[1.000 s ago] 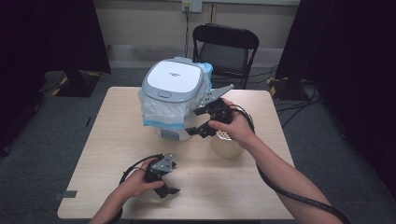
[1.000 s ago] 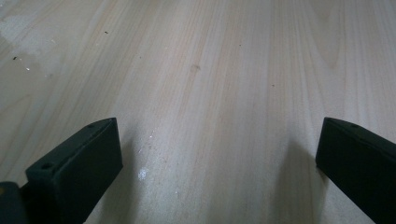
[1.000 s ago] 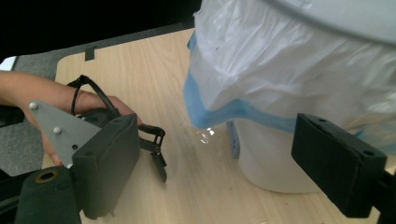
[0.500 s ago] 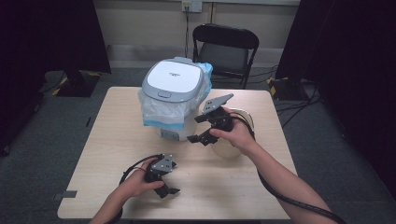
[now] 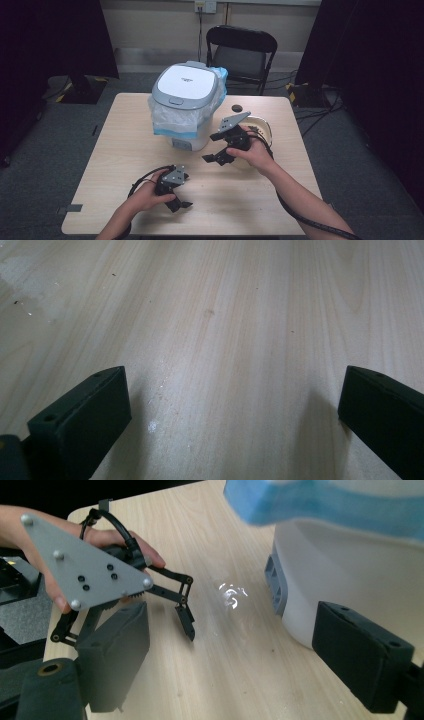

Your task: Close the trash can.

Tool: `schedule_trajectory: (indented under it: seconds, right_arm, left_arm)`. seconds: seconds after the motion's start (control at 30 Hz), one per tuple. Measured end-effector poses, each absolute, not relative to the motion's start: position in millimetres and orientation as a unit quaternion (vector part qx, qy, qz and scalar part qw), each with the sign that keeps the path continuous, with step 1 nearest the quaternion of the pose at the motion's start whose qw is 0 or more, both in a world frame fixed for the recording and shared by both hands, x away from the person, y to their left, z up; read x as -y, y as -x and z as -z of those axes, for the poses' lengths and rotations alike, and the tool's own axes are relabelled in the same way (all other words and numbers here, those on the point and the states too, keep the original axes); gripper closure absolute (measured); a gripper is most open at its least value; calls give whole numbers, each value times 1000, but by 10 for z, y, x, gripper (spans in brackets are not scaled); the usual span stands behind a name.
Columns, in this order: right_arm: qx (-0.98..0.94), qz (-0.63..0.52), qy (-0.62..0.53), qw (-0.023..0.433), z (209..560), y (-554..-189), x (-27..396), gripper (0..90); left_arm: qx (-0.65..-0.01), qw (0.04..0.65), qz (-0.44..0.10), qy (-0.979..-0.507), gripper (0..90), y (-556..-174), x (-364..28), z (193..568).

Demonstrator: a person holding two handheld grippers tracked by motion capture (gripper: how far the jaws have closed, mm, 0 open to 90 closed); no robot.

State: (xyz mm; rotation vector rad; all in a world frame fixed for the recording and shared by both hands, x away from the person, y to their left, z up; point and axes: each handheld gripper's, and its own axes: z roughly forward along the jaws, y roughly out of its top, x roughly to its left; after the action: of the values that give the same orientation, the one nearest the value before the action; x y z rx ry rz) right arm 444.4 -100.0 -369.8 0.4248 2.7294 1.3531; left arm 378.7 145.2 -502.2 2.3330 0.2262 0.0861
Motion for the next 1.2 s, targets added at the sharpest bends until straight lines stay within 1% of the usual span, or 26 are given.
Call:
schedule_trajectory:
  seconds: [0.93, 1.07, 1.2]
  right_arm:
    - [-895, -422, -142, 21, 4082, -4236, 1183, 151]
    - [-896, -422, -135, 35, 4100, -4208, 1195, 147]
    - [-895, -424, -132, 35, 4098, -4186, 1201, 145]
  left_arm:
    - [-89, 388, -33, -917, 0, -3786, -1451, 5023]
    - [-89, 388, -33, -917, 0, -3785, -1451, 5023]
    - [-89, 388, -33, -917, 0, -3786, -1451, 5023]
